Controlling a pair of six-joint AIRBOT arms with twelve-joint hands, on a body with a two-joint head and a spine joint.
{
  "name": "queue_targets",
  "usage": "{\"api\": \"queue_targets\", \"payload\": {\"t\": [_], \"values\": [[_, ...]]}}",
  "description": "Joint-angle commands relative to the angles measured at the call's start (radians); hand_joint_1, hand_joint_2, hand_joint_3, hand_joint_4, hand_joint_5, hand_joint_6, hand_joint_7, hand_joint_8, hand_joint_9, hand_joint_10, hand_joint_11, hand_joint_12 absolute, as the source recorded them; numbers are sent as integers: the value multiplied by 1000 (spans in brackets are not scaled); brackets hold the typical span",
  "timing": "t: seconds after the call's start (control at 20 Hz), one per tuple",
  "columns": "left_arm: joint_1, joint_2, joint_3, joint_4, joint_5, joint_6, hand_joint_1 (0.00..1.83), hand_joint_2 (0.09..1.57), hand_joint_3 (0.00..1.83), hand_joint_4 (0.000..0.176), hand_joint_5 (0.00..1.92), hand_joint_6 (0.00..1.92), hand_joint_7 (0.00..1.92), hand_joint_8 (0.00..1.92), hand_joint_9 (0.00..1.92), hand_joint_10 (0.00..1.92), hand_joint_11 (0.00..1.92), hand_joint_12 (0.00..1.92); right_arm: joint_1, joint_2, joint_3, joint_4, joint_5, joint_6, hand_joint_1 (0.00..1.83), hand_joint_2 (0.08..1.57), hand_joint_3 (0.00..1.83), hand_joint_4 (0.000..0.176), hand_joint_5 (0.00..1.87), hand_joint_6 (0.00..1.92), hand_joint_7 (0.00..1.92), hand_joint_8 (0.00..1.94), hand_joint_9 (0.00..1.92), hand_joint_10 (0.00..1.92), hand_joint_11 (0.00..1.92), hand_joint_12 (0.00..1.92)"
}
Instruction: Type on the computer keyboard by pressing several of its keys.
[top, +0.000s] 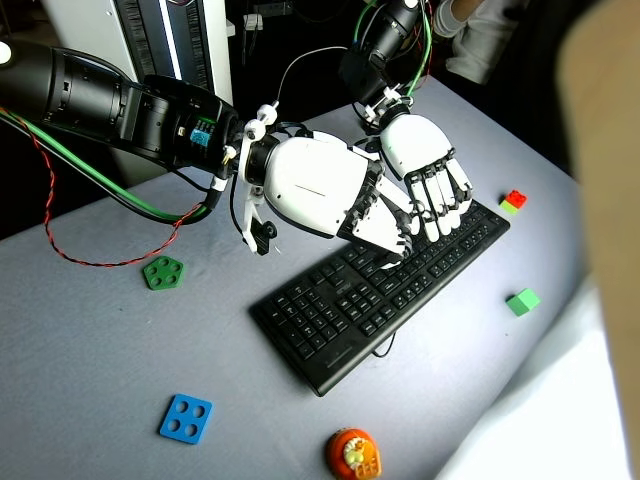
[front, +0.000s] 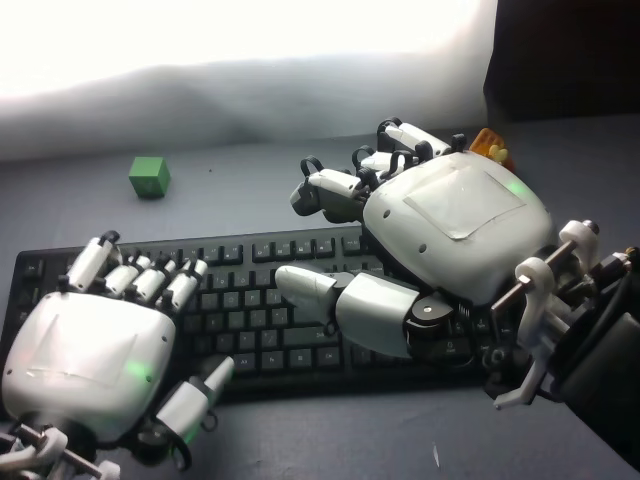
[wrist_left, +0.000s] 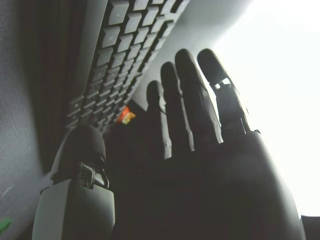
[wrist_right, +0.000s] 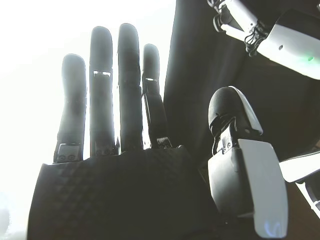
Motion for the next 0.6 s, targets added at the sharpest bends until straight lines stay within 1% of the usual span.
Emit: {"api": "queue_targets", "payload": {"t": [0.0,0.2,0.4,0.45,0.55], "values": [[1,-4,9,60,-98,1,143,1348,5,32,363,8,450,5,454,55,0,1240,3,2,-2,-65,92,8,21,1278,3,0,393,572,787,5,476,879,87,1708],[-8,-26,57,60,-82,-2,147,1350,4,23,358,5,451,4,448,53,0,1247,3,2,-2,-65,97,13,49,1277,1,0,412,576,795,8,473,876,83,1704],[-23,-38,79,60,-74,-1,127,1356,5,28,337,0,419,0,432,47,0,1233,2,2,-2,-65,98,14,55,1276,0,0,432,561,806,11,505,852,115,1694],[-22,-40,83,60,-73,-1,177,1346,0,27,329,2,419,0,432,46,0,1224,2,2,-2,-65,98,15,53,1276,0,0,435,556,807,10,506,844,115,1693],[-17,-40,94,73,-70,-3,447,1272,0,30,302,8,409,5,439,50,0,1202,1,1,-2,-65,98,15,48,1278,1,0,430,549,799,6,502,837,106,1693]]}}
